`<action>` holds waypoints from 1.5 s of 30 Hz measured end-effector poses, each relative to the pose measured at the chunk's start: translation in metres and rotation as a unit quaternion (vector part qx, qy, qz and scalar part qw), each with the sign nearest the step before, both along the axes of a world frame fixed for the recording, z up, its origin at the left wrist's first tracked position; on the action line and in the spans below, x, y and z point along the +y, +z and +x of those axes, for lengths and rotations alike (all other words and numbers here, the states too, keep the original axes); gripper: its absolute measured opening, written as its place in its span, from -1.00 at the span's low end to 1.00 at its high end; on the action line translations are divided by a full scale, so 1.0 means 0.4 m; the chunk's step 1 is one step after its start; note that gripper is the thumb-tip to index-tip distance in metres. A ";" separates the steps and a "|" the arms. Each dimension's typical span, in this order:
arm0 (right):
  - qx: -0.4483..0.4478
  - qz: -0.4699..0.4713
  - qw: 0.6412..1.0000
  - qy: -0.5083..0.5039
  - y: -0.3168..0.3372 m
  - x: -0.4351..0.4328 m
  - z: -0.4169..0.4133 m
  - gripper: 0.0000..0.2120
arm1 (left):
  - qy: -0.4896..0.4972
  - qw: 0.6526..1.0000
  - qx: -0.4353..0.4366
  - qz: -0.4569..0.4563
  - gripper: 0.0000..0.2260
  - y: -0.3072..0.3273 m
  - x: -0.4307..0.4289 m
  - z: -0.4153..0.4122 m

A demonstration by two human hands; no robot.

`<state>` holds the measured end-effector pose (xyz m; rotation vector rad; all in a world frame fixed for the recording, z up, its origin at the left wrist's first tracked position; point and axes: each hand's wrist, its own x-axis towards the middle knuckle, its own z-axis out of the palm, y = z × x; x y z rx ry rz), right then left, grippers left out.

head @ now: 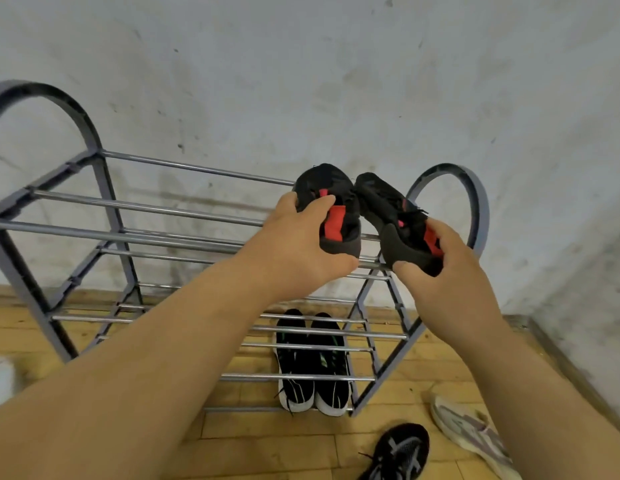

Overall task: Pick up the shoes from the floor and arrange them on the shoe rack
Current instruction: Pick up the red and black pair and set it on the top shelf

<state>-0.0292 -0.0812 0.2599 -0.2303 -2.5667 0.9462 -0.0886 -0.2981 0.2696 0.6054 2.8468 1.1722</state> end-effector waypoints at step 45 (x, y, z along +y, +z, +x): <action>0.048 -0.005 0.998 -0.037 -0.009 0.059 0.105 -0.56 | 0.086 0.991 0.100 0.023 -0.19 -0.064 0.099 0.058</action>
